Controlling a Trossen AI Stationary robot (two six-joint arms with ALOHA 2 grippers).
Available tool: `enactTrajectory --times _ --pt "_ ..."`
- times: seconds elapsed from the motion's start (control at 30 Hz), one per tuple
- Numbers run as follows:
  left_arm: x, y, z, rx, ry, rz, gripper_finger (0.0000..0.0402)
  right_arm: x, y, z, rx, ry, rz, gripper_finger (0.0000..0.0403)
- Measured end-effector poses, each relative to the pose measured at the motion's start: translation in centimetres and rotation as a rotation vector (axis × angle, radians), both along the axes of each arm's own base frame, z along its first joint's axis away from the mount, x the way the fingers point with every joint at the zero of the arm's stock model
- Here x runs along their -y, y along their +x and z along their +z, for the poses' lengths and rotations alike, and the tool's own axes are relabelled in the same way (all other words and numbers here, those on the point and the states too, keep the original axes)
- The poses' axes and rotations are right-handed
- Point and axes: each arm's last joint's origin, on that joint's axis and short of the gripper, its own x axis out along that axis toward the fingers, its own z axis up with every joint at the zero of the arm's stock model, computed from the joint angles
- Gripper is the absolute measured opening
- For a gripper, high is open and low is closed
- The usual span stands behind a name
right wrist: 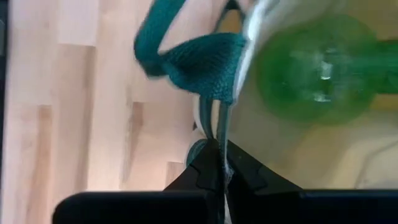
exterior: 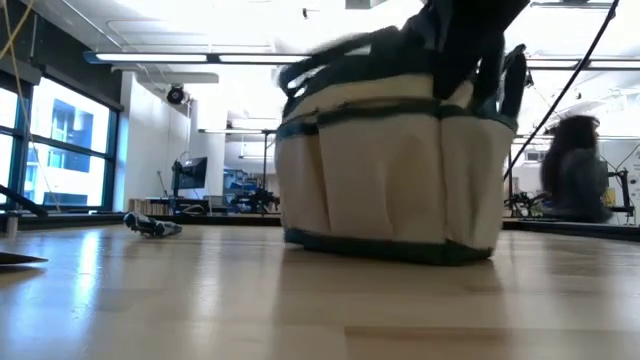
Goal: Pick & Place Garden tools in Gardening bag
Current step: Put the green spray bottle into the gardening bag
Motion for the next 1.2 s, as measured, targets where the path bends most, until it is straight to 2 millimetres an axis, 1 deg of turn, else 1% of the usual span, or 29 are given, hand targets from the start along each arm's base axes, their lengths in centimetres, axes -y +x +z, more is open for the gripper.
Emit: enactTrajectory --times 0.07,0.23,0.27,0.37,0.57,0.8,0.97,1.07,1.13,1.2 --pt "-0.8 -1.5 1.7 0.075 -0.070 0.000 0.0223 0.0 0.0 0.0 -0.004 0.011 -0.001 0.0003" --pt "-3.1 -4.9 4.1 0.155 -0.266 -0.034 0.0223 -0.1 0.0 0.0 -0.010 0.030 0.008 0.0006" --pt "-3.5 -5.8 4.5 0.154 -0.294 -0.032 0.0223 -0.1 0.0 0.0 -0.011 0.033 0.004 0.0009" --pt "-5.0 -7.4 4.9 0.164 -0.383 0.002 0.0223 -0.1 0.0 0.0 -0.010 0.036 -0.010 0.0020" --pt "-7.5 -8.5 4.2 0.095 -0.524 0.057 0.0223 0.0 0.1 0.0 -0.009 0.051 -0.035 0.0051" --pt "-9.5 -8.3 3.2 0.044 -0.562 0.119 0.0223 0.4 0.2 0.0 -0.023 0.085 -0.042 0.0104" --pt "-11.4 -8.2 1.8 0.008 -0.640 0.157 0.0223 0.4 0.2 0.0 -0.025 0.080 -0.044 0.0131" --pt "-12.7 -8.3 0.6 -0.017 -0.705 0.181 0.0223 0.5 0.1 0.1 -0.013 0.059 -0.052 0.0136" --pt "-13.7 -8.2 -0.2 0.004 -0.741 0.192 0.0223 0.5 -0.1 0.5 0.001 0.042 -0.054 0.0137" --pt "-14.5 -8.6 -1.2 -0.004 -0.771 0.205 0.0223 0.4 -0.4 0.9 0.021 0.008 -0.056 0.0137"
